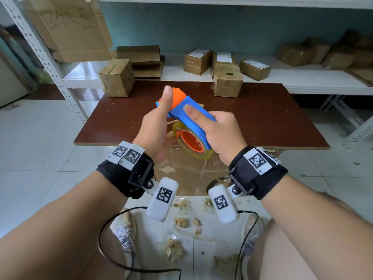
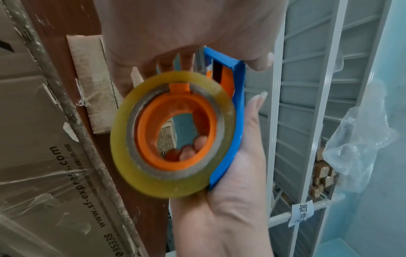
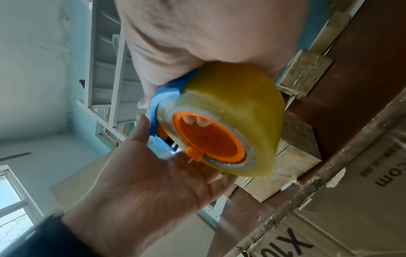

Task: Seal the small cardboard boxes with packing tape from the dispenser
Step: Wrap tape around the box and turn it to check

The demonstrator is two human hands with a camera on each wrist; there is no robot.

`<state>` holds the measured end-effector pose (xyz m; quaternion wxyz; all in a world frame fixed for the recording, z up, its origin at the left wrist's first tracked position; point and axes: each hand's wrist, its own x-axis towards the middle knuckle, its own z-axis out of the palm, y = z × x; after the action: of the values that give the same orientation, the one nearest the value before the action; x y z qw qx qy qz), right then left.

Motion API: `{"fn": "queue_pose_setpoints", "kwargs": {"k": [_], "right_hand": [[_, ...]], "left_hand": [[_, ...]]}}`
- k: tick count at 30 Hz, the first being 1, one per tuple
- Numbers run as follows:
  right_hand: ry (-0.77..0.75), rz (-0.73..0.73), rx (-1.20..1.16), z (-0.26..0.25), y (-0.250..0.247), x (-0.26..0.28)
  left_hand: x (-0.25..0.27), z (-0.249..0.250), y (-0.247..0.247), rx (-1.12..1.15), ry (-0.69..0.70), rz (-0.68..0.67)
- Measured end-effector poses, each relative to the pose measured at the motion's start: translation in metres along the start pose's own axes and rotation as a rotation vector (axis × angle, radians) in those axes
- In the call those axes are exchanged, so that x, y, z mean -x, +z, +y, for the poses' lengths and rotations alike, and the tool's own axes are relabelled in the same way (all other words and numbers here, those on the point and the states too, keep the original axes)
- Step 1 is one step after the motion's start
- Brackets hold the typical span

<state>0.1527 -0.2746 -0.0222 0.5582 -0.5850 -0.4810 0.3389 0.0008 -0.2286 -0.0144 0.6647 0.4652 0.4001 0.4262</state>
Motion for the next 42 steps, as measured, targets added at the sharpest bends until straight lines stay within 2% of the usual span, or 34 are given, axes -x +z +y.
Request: {"fn": "queue_pose_setpoints", "kwargs": {"k": [2,5,12,16,22,29,36,42], "right_hand": [[0.004,-0.001,0.065,0.003,-0.005,-0.001],[-0.018,0.012,0.149,0.007,-0.011,-0.002],[-0.078,-0.030,0.324,0.005,-0.033,0.000],[-0.114,-0.081,0.367,0.005,-0.035,0.008],[-0.130,-0.092,0.516,0.008,-0.034,0.014],[-0.216,-0.107,0.645,0.010,-0.040,0.014],[-0.243,-0.090,0.751,0.008,-0.047,0.008],[-0.310,-0.109,0.776,0.002,-0.050,-0.003]], "left_hand": [[-0.005,0.000,-0.005,0.042,-0.042,0.085],[-0.011,0.002,-0.009,0.128,-0.115,0.118],[-0.016,0.006,-0.016,0.342,-0.396,0.024],[-0.018,0.002,-0.021,0.267,-0.443,0.041],[-0.021,-0.011,-0.026,0.152,-0.399,0.068],[-0.021,-0.026,-0.031,0.038,-0.220,0.024],[-0.025,-0.039,-0.024,0.000,-0.092,0.099],[-0.043,-0.037,-0.029,0.002,-0.135,0.090]]}}
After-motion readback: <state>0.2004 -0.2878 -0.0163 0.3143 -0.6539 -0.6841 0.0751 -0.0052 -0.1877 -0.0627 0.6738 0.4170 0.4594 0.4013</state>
